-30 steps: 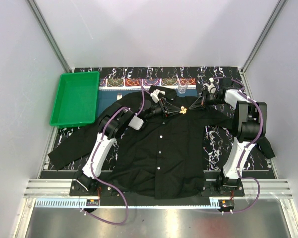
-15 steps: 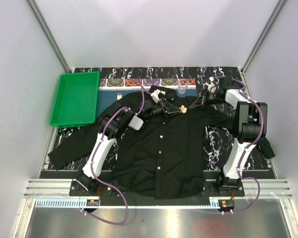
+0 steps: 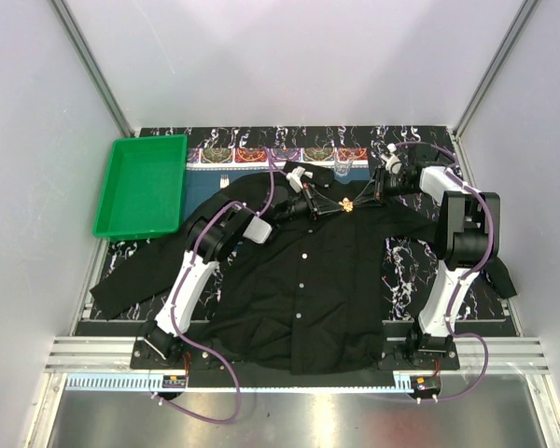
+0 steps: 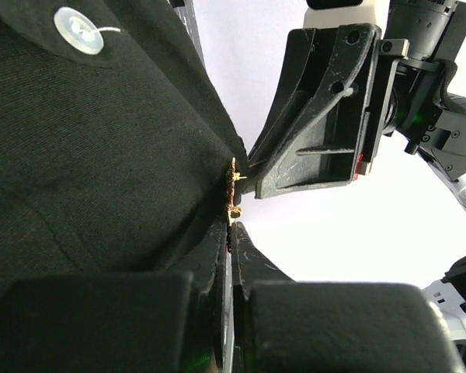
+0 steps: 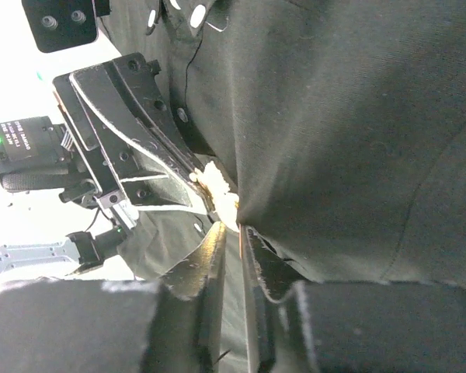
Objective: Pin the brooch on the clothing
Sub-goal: Pin the brooch to the clothes.
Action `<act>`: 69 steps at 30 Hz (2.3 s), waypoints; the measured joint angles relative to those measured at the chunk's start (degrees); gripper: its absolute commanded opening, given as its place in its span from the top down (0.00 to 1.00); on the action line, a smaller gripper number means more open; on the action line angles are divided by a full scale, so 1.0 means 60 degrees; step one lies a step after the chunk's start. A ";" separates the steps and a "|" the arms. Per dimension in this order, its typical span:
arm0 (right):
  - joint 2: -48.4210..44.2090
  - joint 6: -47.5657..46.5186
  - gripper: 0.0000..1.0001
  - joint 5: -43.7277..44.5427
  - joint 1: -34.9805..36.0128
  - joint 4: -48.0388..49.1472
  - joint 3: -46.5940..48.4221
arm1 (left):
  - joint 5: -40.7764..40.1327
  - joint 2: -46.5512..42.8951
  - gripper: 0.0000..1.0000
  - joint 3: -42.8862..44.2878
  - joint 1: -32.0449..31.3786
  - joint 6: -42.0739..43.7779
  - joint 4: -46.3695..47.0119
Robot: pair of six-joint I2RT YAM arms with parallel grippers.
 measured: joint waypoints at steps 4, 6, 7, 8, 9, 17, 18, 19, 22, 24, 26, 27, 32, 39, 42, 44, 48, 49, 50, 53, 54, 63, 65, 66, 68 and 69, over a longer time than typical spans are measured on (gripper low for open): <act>0.0000 -0.0175 0.56 0.0011 0.0117 -0.0215 0.0036 | -0.0004 0.0004 1.00 0.0084 -0.0073 0.0029 -0.0087; -0.0004 -0.0302 0.43 0.0025 0.0124 -0.0335 0.0036 | -0.0004 0.0004 1.00 0.0084 -0.0087 0.0029 -0.0087; -0.0007 -0.0310 0.39 0.0025 0.0124 -0.0372 0.0036 | -0.0004 0.0007 1.00 0.0084 -0.0087 0.0029 -0.0087; -0.0007 -0.0404 0.33 0.0022 0.0120 -0.0433 0.0036 | -0.0004 0.0007 1.00 0.0084 -0.0087 0.0025 -0.0087; -0.0015 -0.0459 0.33 0.0022 0.0106 -0.0503 0.0040 | -0.0004 0.0018 1.00 0.0084 -0.0087 0.0025 -0.0087; -0.0244 -0.0951 0.46 -0.0007 -0.0386 -0.1177 0.0306 | 0.0000 0.0149 1.00 0.0135 -0.0087 0.0022 -0.0095; -0.0262 -0.0987 0.48 -0.0004 -0.0506 -0.1217 0.0350 | 0.0000 0.0149 1.00 0.0135 -0.0087 0.0022 -0.0098; -0.0277 -0.1002 0.58 0.0011 -0.0634 -0.1257 0.0404 | 0.0000 0.0149 1.00 0.0135 -0.0087 0.0022 -0.0098; -0.0277 -0.1027 0.79 0.0138 -0.1020 -0.1279 0.0579 | 0.0000 0.0149 1.00 0.0135 -0.0087 0.0029 -0.0157; -0.0273 -0.0976 0.88 0.0273 -0.1155 -0.1253 0.0656 | 0.0000 0.0149 1.00 0.0153 -0.0087 0.0033 -0.0244; -0.0226 -0.0878 0.96 0.0331 -0.1151 -0.1260 0.0699 | 0.0000 0.0149 1.00 0.0164 -0.0087 0.0033 -0.0328; -0.0164 -0.0820 0.97 0.0372 -0.1126 -0.1242 0.0736 | 0.0000 0.0149 1.00 0.0186 -0.0087 0.0033 -0.0375; 0.0375 -0.0681 0.98 0.0747 -0.1020 -0.1082 0.0834 | 0.0004 0.0149 1.00 0.0208 -0.0087 0.0036 -0.0510; 0.0980 -0.0535 0.95 0.0783 -0.0798 -0.0991 0.0911 | 0.0029 0.0149 1.00 0.0211 -0.0087 0.0062 -0.0517; 0.1045 -0.0466 0.95 0.0750 -0.0674 -0.0958 0.0994 | 0.0029 0.0149 1.00 0.0215 -0.0087 0.0062 -0.0543; 0.1089 -0.0430 0.95 0.0703 -0.0612 -0.0896 0.1067 | 0.0033 0.0149 1.00 0.0219 -0.0087 0.0066 -0.0561; 0.1089 -0.0423 0.96 0.0408 -0.0554 -0.0831 0.1071 | 0.0033 0.0149 0.99 0.0240 -0.0087 0.0069 -0.0605; 0.1089 -0.0430 0.96 0.0284 -0.0539 -0.0841 0.1071 | 0.0033 0.0149 0.97 0.0248 -0.0091 0.0084 -0.0634; 0.1089 -0.0444 0.96 0.0208 -0.0514 -0.0852 0.1071 | 0.0033 0.0149 0.97 0.0262 -0.0095 0.0106 -0.0656; 0.1089 -0.0550 0.96 -0.0007 -0.0444 -0.0991 0.1071 | 0.0033 0.0149 0.94 0.0262 -0.0106 0.0178 -0.0659; 0.1089 -0.0590 0.96 -0.0025 -0.0423 -0.1049 0.1071 | 0.0033 0.0149 0.93 0.0262 -0.0106 0.0204 -0.0656; 0.1089 -0.0794 0.65 -0.0240 -0.0441 -0.1417 0.1086 | 0.0040 0.0142 0.94 0.0262 -0.0113 0.0375 -0.0718; 0.1089 -0.0747 0.64 -0.0310 -0.0506 -0.1432 0.1115 | 0.0040 0.0109 0.95 0.0262 -0.0113 0.0455 -0.0867; 0.1086 -0.0670 0.64 -0.0433 -0.0554 -0.1406 0.1122 | 0.0040 0.0087 0.96 0.0262 -0.0120 0.0484 -0.0943; 0.1075 -0.0470 0.64 -0.0605 -0.0710 -0.1293 0.1104 | 0.0033 0.0033 0.98 0.0262 -0.0131 0.0576 -0.1144; 0.1027 -0.0328 0.63 -0.0681 -0.0812 -0.1118 0.1024 | 0.0033 0.0007 0.99 0.0262 -0.0135 0.0619 -0.1242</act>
